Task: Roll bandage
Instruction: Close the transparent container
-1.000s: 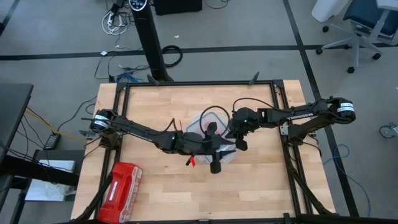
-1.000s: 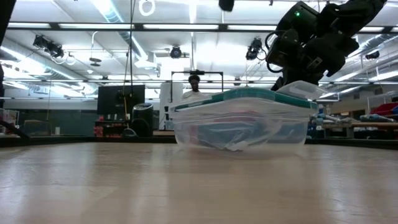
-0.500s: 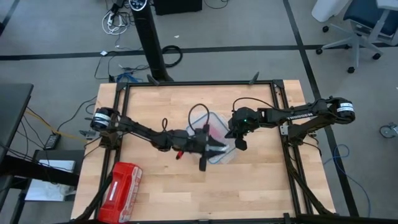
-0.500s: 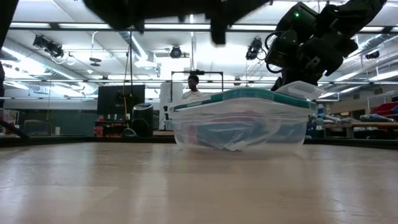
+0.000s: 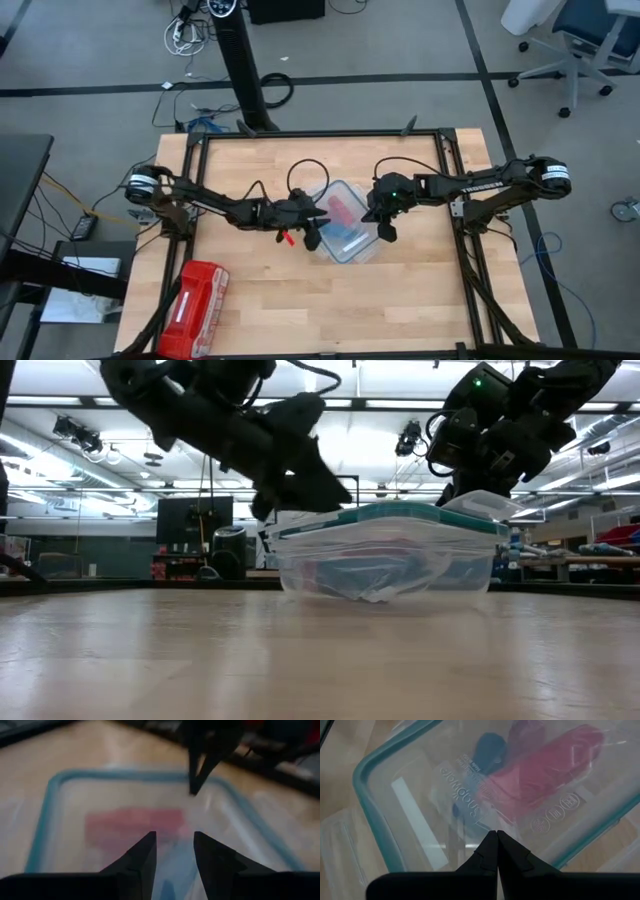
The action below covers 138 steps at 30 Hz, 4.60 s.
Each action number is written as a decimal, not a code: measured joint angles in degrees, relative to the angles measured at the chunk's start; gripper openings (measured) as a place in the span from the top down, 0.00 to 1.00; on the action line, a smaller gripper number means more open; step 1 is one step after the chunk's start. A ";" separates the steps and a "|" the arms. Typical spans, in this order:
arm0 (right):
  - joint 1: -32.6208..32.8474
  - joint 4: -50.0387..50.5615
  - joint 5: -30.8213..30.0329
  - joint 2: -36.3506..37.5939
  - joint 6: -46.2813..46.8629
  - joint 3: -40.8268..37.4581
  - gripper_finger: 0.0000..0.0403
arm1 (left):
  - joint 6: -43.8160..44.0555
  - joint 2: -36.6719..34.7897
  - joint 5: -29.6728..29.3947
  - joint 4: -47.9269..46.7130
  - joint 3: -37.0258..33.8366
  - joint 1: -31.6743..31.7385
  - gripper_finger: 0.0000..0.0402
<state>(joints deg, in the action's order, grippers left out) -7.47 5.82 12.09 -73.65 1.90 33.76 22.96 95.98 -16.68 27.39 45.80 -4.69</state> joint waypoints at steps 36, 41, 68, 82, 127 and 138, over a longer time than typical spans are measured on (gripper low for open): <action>4.99 -4.23 -4.99 1.08 12.78 -0.26 1.00 | -7.10 0.81 -4.49 -19.21 1.16 0.52 0.66; 5.82 -4.67 -7.37 2.91 13.67 -0.23 1.00 | -10.73 -0.46 -3.99 -18.91 0.92 0.48 0.66; 16.45 0.07 -20.54 8.82 13.42 0.00 1.00 | -22.38 -9.26 -7.24 -26.24 0.81 2.85 0.66; 8.44 -7.34 -13.73 0.50 9.86 0.00 1.00 | -30.14 -9.32 -4.60 -27.25 0.14 10.80 0.66; 10.87 -1.27 -7.88 0.07 19.62 0.09 1.00 | -30.51 -11.73 -0.68 -21.55 -1.16 8.92 0.66; 10.87 5.45 -10.83 0.66 15.57 6.63 1.00 | -28.42 -15.10 1.46 -21.09 -1.04 8.66 0.66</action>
<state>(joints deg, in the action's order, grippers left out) 3.40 11.27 1.26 -72.99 17.47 40.39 -5.46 80.88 -15.22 6.30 44.76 3.97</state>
